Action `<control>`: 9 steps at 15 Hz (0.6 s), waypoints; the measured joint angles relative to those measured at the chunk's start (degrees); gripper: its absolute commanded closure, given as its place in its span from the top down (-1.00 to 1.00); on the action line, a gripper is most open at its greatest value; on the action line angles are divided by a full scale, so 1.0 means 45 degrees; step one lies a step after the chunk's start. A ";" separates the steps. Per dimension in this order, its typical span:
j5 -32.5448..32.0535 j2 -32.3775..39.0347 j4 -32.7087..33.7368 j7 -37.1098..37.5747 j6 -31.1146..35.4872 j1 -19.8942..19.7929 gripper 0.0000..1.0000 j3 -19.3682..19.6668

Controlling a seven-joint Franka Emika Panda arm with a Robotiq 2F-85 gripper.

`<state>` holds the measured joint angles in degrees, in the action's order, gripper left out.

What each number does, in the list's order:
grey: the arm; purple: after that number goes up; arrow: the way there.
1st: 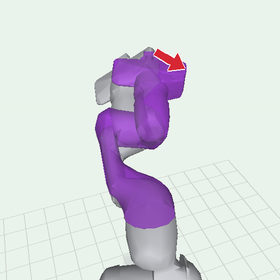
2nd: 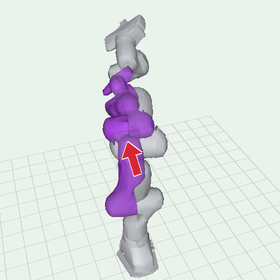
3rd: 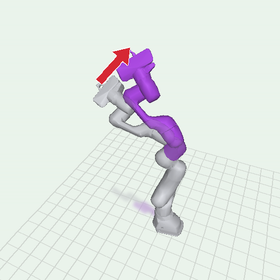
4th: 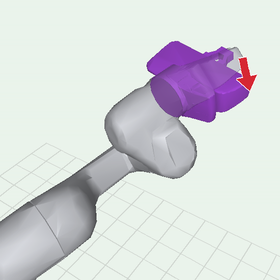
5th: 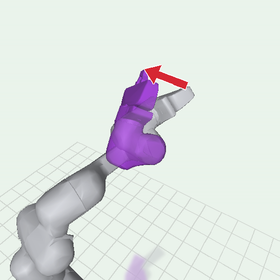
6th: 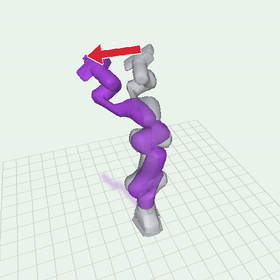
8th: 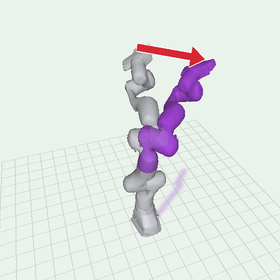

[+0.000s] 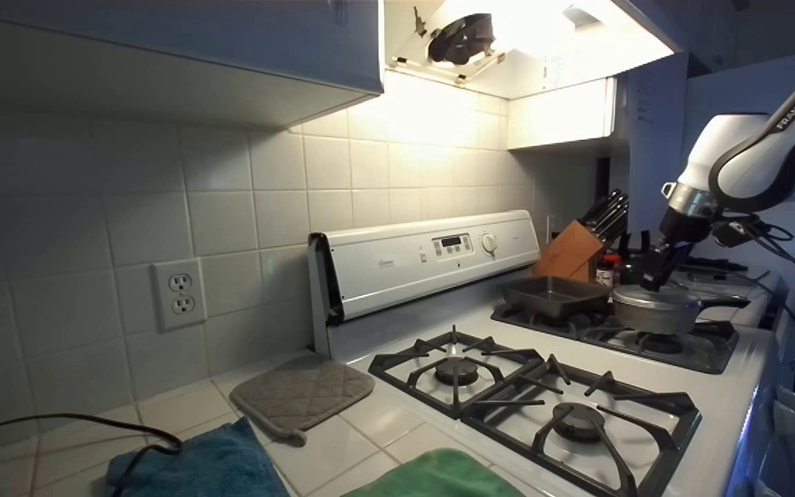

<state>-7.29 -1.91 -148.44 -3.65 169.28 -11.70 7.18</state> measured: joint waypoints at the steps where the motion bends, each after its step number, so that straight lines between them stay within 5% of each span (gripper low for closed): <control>1: 0.0000 0.0000 0.0000 0.0037 0.0005 0.0000 -0.57 0.0019; 4: 0.0000 0.0000 0.0000 0.0143 0.0009 -0.0004 -0.94 0.0076; 9: -0.0028 0.0001 0.0000 0.0395 0.0032 -0.0032 -0.87 0.0102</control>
<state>-7.41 -1.91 -148.44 -1.87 169.42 -11.85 7.64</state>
